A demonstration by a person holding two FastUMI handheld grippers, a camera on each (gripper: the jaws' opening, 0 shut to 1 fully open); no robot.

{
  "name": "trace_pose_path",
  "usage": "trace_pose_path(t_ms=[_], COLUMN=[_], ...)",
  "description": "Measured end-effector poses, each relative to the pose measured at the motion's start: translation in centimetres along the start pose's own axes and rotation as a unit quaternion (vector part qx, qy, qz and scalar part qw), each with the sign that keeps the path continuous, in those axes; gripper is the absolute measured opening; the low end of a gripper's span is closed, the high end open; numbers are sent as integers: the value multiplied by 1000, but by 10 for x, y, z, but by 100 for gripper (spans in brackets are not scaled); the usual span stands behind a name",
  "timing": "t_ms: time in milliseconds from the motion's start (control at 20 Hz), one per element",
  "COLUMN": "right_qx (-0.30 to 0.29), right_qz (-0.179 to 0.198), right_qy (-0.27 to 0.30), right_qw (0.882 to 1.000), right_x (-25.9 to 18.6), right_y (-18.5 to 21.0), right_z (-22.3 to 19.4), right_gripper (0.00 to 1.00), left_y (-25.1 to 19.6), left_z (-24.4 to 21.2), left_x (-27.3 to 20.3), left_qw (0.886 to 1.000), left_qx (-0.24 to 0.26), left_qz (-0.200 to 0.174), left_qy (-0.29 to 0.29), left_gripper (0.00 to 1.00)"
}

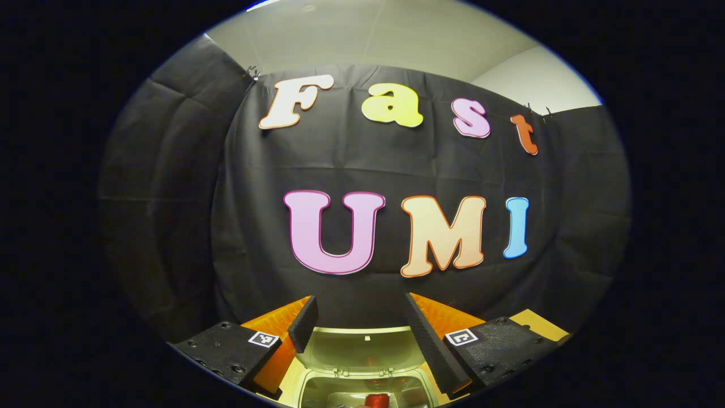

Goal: Press the lid of the desktop garbage bin to open it, pick up the crumpled paper on the desktop and throw it into the bin, then pick up the pop can on the desktop and drop it into the bin, and finally close the garbage bin lid.

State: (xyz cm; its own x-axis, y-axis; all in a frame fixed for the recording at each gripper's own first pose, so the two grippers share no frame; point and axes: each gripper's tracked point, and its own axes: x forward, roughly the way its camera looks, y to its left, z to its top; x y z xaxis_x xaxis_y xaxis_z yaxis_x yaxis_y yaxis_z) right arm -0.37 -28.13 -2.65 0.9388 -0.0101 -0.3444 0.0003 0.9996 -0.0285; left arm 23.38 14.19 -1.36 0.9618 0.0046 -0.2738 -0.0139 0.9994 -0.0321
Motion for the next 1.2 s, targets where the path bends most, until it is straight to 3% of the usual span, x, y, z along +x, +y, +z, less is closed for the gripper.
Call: trace_pose_path(t_ms=[350,500,600,950,1200], right_qx=[5,10,13,26,15], right_qz=[-15,-19,-19,-6,10], right_qy=[-5,-5,-2,8,26], right_qw=[1000,1000,1000,1000,1000], right_x=[0,2,4,10,12], right_y=[-12,-15,-16,-15,-10], right_z=[2,-2,-4,-14,-29], right_gripper=[98,99,100,98,98], left_y=[-4,-4,-3,-3,-10], left_z=[-10,-33,-29,-51,-102], left_x=[37,37,37,-3,-51], left_qw=[999,996,996,994,989], left_qx=[-5,6,5,4,13], left_qz=[-21,-22,-20,-14,-12], left_qy=[46,89,84,113,144], left_gripper=[90,91,93,91,91])
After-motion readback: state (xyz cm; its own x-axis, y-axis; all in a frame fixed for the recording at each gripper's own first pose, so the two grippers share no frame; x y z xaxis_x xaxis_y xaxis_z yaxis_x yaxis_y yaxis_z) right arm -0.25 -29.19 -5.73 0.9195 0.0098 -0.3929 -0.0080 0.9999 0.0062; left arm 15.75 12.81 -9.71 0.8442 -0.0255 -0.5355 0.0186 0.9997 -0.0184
